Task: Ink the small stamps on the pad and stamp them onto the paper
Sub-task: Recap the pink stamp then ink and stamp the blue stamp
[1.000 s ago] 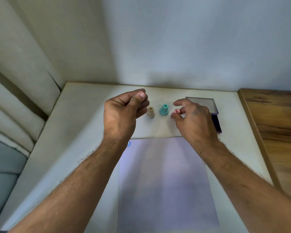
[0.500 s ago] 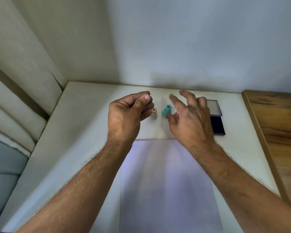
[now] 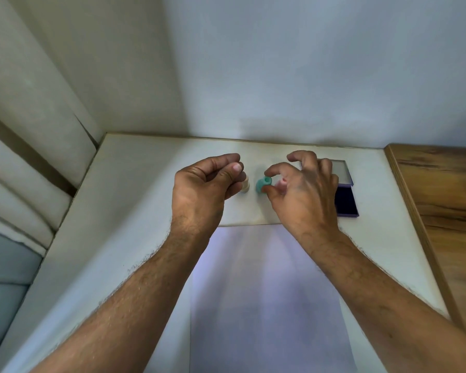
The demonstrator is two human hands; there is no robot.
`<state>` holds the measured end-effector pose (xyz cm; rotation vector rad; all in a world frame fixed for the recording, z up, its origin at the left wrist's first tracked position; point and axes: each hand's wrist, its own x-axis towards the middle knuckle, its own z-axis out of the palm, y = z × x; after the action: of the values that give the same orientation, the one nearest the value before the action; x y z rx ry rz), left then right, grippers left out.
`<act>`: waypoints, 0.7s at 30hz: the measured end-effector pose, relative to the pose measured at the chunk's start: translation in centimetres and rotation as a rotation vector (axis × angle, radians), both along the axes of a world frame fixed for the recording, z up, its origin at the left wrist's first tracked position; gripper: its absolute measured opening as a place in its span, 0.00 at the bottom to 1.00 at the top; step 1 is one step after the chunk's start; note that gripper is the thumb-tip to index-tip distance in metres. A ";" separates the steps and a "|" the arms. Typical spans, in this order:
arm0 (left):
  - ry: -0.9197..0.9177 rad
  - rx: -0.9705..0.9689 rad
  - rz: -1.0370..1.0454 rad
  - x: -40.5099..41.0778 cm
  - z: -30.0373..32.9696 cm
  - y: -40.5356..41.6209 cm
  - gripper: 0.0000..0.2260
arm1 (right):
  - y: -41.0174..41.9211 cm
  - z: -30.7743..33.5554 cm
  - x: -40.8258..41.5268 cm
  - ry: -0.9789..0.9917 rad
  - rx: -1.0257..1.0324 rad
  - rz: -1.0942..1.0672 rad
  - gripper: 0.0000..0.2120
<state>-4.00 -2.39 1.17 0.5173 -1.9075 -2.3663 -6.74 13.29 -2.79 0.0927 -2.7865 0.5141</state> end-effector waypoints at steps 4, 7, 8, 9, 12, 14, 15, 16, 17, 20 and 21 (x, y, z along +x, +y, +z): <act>0.005 -0.032 -0.015 -0.1 -0.1 -0.3 0.10 | -0.3 1.8 0.2 -0.001 -0.421 -0.051 0.10; 0.011 -0.131 -0.028 -0.3 -0.1 -0.4 0.17 | -0.9 3.1 0.5 -0.153 -0.897 -0.094 0.10; 0.019 -0.150 -0.043 -0.4 0.0 -0.3 0.19 | -1.2 3.4 0.6 -0.225 -1.014 -0.085 0.09; 0.030 -0.173 -0.066 -0.4 0.0 -0.2 0.20 | -1.4 3.5 0.6 -0.293 -1.119 -0.071 0.08; 0.063 -0.245 -0.136 0.0 0.3 0.3 0.22 | -1.8 3.8 0.8 -0.463 -1.382 -0.023 0.04; 0.079 -0.285 -0.145 0.2 0.2 0.4 0.21 | -1.8 4.0 0.9 -0.559 -1.460 -0.005 0.02; 0.089 -0.304 -0.143 0.3 0.1 0.4 0.20 | -1.8 4.1 1.0 -0.594 -1.467 -0.008 0.01; 0.097 -0.318 -0.141 0.3 0.1 0.3 0.19 | -1.8 4.3 1.0 -0.618 -1.465 -0.014 0.02; 0.102 -0.327 -0.140 0.3 0.2 0.3 0.19 | -1.8 4.4 1.0 -0.636 -1.463 -0.019 0.03; 0.116 -0.336 -0.153 0.3 0.5 0.0 0.18 | -1.6 5.0 0.9 -0.702 -1.490 -0.027 0.05; 0.119 -0.337 -0.156 0.3 0.6 0.0 0.18 | -1.5 5.1 0.9 -0.731 -1.498 -0.024 0.05</act>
<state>-3.72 -2.38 1.78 0.2044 -2.2959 -2.0338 -5.84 11.79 2.35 -0.5330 -2.0933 2.7823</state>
